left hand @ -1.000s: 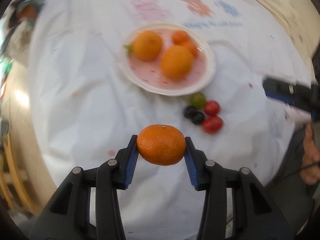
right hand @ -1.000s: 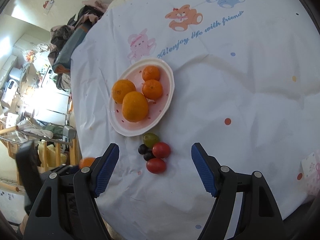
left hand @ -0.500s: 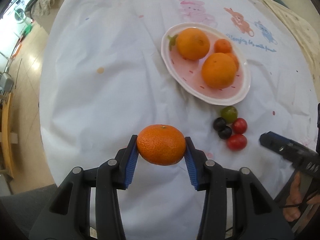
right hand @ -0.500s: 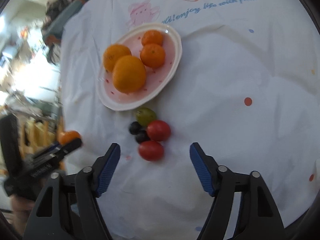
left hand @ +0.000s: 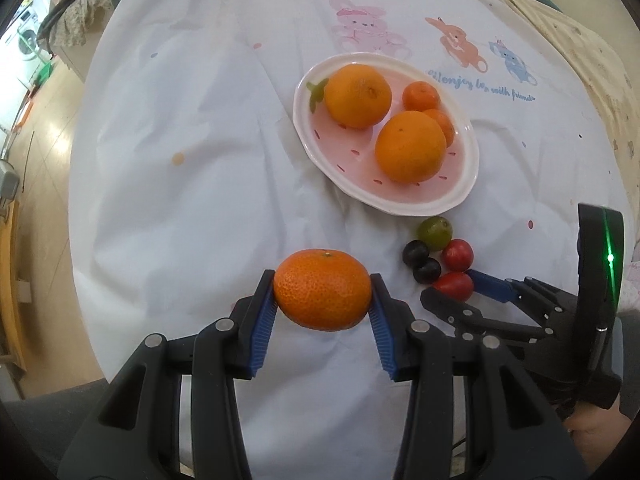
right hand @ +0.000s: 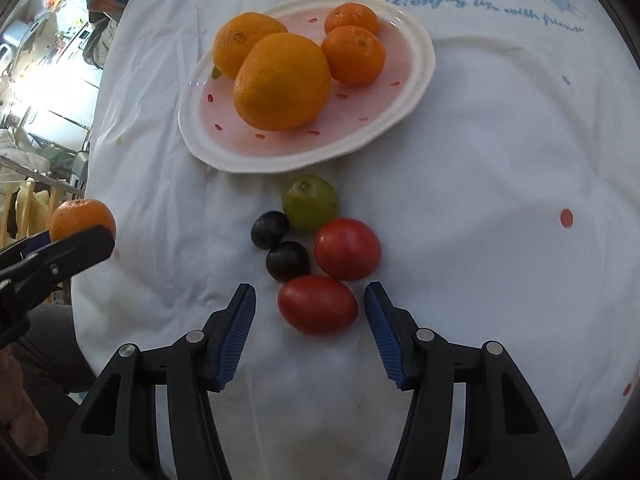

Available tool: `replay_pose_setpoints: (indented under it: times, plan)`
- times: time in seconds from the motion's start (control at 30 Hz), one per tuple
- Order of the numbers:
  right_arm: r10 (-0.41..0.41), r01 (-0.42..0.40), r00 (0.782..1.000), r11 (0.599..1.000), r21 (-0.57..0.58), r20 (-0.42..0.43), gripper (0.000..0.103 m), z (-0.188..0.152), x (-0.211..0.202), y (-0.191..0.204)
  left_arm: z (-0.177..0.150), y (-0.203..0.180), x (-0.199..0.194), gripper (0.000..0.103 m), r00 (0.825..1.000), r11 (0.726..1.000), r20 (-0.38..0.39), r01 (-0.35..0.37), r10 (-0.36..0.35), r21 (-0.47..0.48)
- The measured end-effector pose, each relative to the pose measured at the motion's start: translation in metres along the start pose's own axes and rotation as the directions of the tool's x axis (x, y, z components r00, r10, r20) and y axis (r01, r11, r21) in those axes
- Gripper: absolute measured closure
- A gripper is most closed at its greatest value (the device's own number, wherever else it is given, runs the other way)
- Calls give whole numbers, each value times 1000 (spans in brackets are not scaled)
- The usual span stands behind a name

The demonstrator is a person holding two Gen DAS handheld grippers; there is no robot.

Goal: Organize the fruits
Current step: 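Lift the tangerine with the left gripper while the right gripper grasps a red tomato, then carry the tangerine and tomato over the plate with both grippers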

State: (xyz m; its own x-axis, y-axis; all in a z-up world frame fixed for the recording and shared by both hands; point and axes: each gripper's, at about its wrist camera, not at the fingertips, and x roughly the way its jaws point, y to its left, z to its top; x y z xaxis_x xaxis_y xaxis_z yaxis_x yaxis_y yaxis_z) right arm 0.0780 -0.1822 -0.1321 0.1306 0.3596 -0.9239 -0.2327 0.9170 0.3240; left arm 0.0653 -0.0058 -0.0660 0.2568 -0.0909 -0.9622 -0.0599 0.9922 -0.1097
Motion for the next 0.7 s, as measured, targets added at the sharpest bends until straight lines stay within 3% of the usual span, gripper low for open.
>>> replay_pose_setpoints:
  times: [0.17, 0.47, 0.7]
  plan:
    - [-42, 42, 999, 998, -48, -1, 63, -2, -2, 3, 1, -1, 5, 63, 1000, 1000, -12, 0, 0, 1]
    - [12, -13, 1000, 1000, -28, -6, 63, -15, -23, -3, -3, 5, 11, 63, 999, 998, 5, -51, 51, 22]
    - [66, -67, 996, 998, 8, 65, 63, -23, -62, -17, -4, 8, 6, 63, 997, 998, 37, -66, 65, 9]
